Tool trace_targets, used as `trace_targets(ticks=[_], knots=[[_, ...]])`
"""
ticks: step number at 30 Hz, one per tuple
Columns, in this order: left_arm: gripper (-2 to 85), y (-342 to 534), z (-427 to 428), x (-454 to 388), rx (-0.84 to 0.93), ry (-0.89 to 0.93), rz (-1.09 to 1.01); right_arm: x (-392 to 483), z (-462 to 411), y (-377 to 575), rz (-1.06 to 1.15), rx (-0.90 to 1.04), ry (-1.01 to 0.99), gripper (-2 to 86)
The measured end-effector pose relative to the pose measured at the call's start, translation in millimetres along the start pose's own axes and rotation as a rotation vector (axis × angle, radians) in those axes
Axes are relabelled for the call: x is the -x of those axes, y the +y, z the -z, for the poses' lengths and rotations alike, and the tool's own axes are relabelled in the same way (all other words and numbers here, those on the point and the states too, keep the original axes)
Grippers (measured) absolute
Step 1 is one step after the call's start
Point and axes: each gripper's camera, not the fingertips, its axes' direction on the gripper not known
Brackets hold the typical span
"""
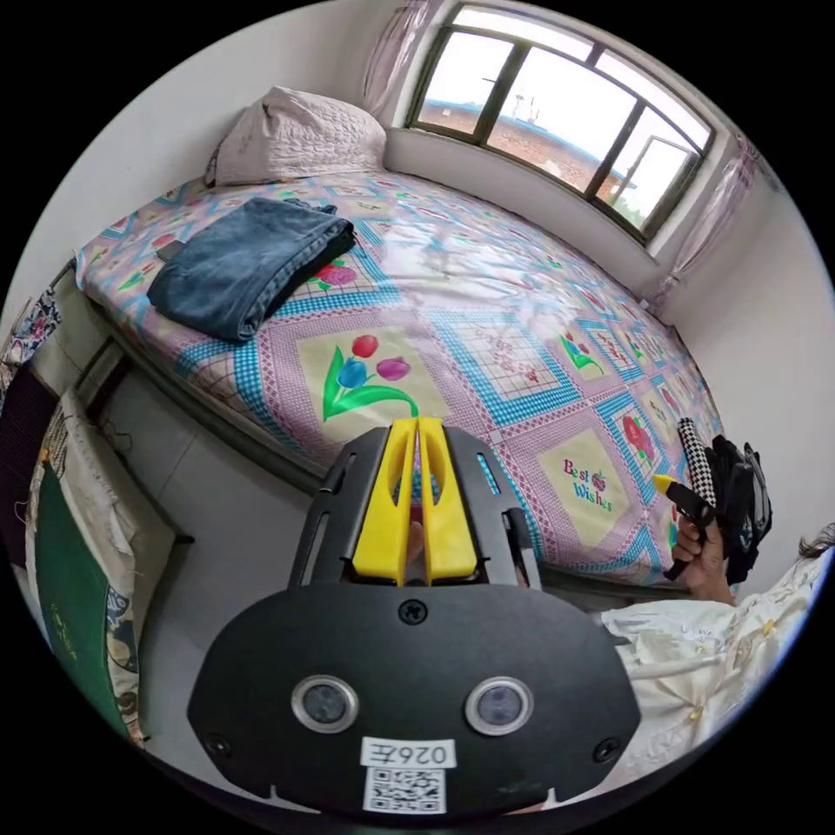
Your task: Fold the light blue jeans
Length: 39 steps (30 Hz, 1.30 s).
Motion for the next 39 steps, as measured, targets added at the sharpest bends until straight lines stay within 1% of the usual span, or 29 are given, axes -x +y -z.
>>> trace_targets(ticks=[5, 8, 10, 12, 14, 16, 18, 19, 20, 24, 26, 27, 29, 31, 33, 34, 36, 38, 39], knots=[[-0.9, -41, 15, -26, -0.063, -0.194, -0.010, -48, 18, -13, -0.006, 0.034, 0.030, -0.9], [-0.7, -76, 8, -28, -0.057, -0.209, 0.020, -71, 28, -26, -0.037, 0.042, -0.025, -0.9], [-0.7, -96, 1, -30, -0.077, -0.218, 0.026, -74, 33, -33, -0.017, 0.055, -0.024, -0.9], [-0.8, -120, -14, -34, -0.061, -0.279, 0.003, -71, 33, -41, 0.015, 0.084, 0.019, -0.9], [-0.6, -158, -43, -40, 0.021, -0.388, -0.049, -68, 28, -47, 0.020, 0.104, 0.039, -1.0], [-0.1, -188, -64, -42, 0.036, -0.438, -0.107, -65, 19, -54, 0.014, 0.117, 0.043, -1.0], [1.7, -219, -83, -39, 0.014, -0.444, -0.161, -58, 2, -67, -0.005, 0.126, 0.059, -1.0], [4.2, -242, -97, -34, 0.018, -0.448, -0.181, -55, -2, -70, -0.013, 0.124, 0.070, -1.0], [7.4, -267, -112, -28, 0.040, -0.445, -0.205, -50, -10, -76, -0.041, 0.109, 0.096, -1.0], [13.3, -336, -157, -7, 0.092, -0.396, -0.257, -28, -30, -94, -0.178, 0.008, 0.104, -1.0], [16.8, -373, -190, 1, 0.152, -0.396, -0.306, -14, -37, -99, -0.217, -0.026, 0.110, -1.0], [16.8, -380, -199, 2, 0.169, -0.403, -0.320, -4, -42, -102, -0.230, -0.037, 0.120, -1.0], [16.1, -402, -240, 9, 0.279, -0.446, -0.376, 7, -51, -105, -0.251, -0.038, 0.143, -1.0], [15.0, -410, -253, 12, 0.318, -0.470, -0.414, 15, -58, -108, -0.272, -0.042, 0.156, -1.0], [13.1, -415, -246, 15, 0.318, -0.449, -0.447, 23, -61, -113, -0.293, -0.055, 0.159, -0.9], [11.3, -415, -235, 24, 0.285, -0.403, -0.453, 25, -61, -113, -0.296, -0.062, 0.161, -0.9], [8.5, -416, -211, 49, 0.221, -0.280, -0.415, 31, -58, -116, -0.304, -0.093, 0.171, -1.0], [6.8, -419, -180, 102, 0.144, -0.078, -0.290, 34, -53, -117, -0.308, -0.113, 0.181, -1.0], [6.6, -420, -173, 118, 0.128, -0.021, -0.252, 36, -49, -116, -0.316, -0.124, 0.192, -1.0]])
